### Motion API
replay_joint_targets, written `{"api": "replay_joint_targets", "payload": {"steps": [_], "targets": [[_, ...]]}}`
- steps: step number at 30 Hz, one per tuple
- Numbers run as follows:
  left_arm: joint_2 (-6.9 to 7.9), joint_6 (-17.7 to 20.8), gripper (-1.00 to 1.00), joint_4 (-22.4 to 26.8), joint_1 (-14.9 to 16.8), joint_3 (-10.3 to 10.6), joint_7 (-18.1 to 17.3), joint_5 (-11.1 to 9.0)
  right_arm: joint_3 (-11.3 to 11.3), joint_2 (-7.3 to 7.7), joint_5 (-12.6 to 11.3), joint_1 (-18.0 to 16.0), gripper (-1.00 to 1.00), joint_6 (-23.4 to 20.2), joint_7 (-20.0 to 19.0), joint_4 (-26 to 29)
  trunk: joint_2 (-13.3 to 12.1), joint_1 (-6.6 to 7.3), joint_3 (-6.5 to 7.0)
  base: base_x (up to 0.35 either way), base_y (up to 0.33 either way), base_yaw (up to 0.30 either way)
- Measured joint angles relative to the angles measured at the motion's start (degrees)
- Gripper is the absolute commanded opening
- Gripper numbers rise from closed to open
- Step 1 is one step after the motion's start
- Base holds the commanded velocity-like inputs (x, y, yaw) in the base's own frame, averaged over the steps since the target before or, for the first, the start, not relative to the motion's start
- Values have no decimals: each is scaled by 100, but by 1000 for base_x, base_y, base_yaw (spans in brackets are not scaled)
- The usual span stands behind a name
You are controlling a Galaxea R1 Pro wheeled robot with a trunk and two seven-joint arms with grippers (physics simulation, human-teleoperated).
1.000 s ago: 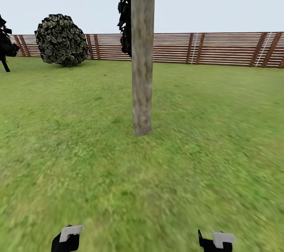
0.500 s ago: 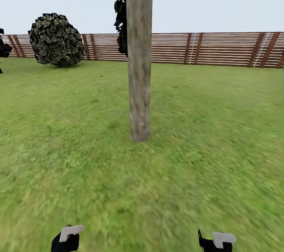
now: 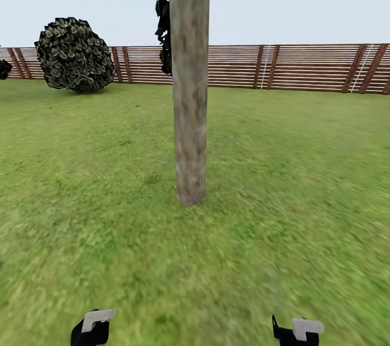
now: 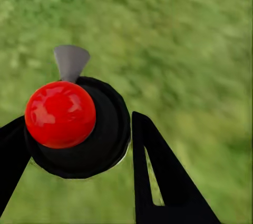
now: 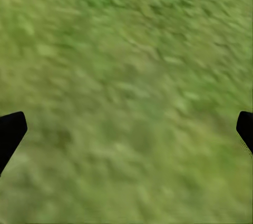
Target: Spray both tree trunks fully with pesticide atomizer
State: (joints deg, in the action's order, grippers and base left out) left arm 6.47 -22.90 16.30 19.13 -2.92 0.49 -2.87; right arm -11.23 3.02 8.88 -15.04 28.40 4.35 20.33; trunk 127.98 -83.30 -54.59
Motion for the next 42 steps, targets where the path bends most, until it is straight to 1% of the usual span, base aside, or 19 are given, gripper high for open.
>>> {"api": "replay_joint_targets", "payload": {"steps": [9, 12, 13, 14, 15, 16, 17, 20, 21, 22, 23, 24, 25, 28, 32, 34, 36, 39, 42], "targets": [[24, -3, -100, 34, 2, 11, -62, 35, 32, 17, 13, -2, 100, -9, -29, 17, 0, 0, 0, 338, -89, 0], [43, 16, -100, 87, 47, 119, -215, 138, 41, 58, 80, -3, 100, -14, -46, 131, 0, 0, 0, 336, -101, 0], [303, 101, -100, 110, 96, 418, -1336, 879, 55, 86, 1240, 2, 100, -41, -291, 760, 0, 0, 0, 335, -103, 0], [397, 149, -100, 136, 118, 444, -1787, 1113, 55, 87, 1720, -5, 100, -55, -477, 1121, 0, 0, 1, 334, -103, 0], [530, 364, -100, 252, 315, 491, -2596, 1478, 65, 65, 2648, -87, 100, -152, -1081, 1331, 0, 0, 2, 317, -101, 0], [678, 924, -100, 370, 703, 514, -3739, 1901, 60, 37, 3354, -433, 100, -537, -2197, 1441, -1, 0, 2, 300, -90, 0], [752, 1153, -100, 432, 897, 493, -4216, 2061, 55, 31, 3450, -673, 100, -684, -2694, 1456, 0, 0, 3, 272, -61, 0], [853, 1492, -100, 574, 1275, 506, -5211, 2643, 52, 23, 3586, -1089, 100, -884, -3826, 1471, 0, -1, 2, 185, -28, 0], [856, 1519, -100, 609, 1338, 511, -5379, 2772, 51, 23, 3602, -1157, 100, -899, -4006, 1472, 0, -2, 1, 73, -10, 0], [839, 1573, -100, 729, 1495, 503, -5832, 3111, 51, 14, 3619, -1331, 100, -929, -4459, 1476, 0, -2, 2, 46, -7, 0], [834, 1587, -100, 773, 1542, 511, -5989, 3250, 53, 12, 3630, -1392, 100, -935, -4606, 1475, -1, -3, 1, 30, -4, 0], [815, 1616, -100, 901, 1636, 503, -6369, 3546, 54, -7, 3635, -1537, 100, -950, -4951, 1477, 0, -3, 2, 19, -3, 0], [802, 1628, -100, 997, 1675, 504, -6584, 3712, 55, -36, 3645, -1616, 100, -956, -5149, 1477, -1, -3, 1, 15, -2, 0], [743, 1678, -100, 1278, 1722, 509, -7006, 3958, 57, -190, 3668, -1741, 100, -962, -5512, 1488, -1, -3, 1, 7, -1, 0], [629, 1914, -100, 1622, 1744, 525, -7319, 4086, 182, -469, 3790, -1838, 100, -978, -5676, 1611, -1, -3, 1, 2, 0, 0], [547, 2039, -100, 1767, 1748, 610, -7375, 4182, 344, -553, 3852, -1858, 100, -981, -5704, 1667, -1, -3, 1, 0, 0, 0], [479, 2186, -100, 1895, 1753, 729, -7399, 4377, 487, -614, 3878, -1870, 100, -983, -5719, 1699, -1, -3, 1, 0, 0, 0], [391, 2293, -100, 2010, 1751, 781, -7402, 4534, 550, -705, 3893, -1875, 100, -983, -5728, 1711, -1, -3, 1, 0, 0, 0], [353, 2318, -100, 2034, 1750, 795, -7403, 4576, 605, -773, 3906, -1876, 100, -983, -5838, 1705, -1, -3, 1, 0, 0, 0]]}}
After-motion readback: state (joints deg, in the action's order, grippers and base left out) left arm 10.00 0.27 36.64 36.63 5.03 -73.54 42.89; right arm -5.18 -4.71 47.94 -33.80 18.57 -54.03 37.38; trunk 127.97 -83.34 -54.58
